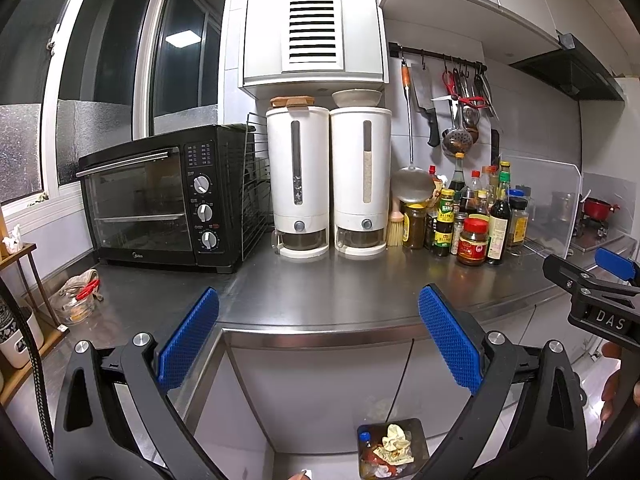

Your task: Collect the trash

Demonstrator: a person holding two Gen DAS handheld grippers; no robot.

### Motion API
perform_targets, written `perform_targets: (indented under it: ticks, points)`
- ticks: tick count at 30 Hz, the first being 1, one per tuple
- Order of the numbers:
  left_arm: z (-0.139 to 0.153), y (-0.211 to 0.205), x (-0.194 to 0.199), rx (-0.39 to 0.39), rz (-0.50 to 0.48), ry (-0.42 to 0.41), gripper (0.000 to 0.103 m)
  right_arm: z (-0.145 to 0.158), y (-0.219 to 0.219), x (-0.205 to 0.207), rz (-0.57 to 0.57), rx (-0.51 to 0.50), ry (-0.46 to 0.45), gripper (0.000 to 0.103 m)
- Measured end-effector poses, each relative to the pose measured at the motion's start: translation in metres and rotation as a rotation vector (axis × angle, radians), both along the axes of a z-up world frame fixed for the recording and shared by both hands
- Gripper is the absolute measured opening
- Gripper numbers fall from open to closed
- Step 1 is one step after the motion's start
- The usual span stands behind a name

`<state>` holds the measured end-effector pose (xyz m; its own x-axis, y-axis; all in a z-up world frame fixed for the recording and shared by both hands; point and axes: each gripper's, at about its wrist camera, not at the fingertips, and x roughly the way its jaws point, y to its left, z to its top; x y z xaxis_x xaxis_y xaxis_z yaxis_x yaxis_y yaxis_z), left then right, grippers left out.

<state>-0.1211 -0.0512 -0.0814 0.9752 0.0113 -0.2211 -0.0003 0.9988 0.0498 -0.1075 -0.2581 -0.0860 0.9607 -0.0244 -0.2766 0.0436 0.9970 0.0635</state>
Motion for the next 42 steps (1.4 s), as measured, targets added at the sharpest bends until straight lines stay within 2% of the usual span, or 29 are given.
perform_targets:
  ticks: [42]
  points:
    - [0.0033, -0.0018, -0.0014, -0.007, 0.024, -0.004, 0.095, -0.0007, 0.0015, 0.002, -0.003, 0.003, 0.004, 0.1]
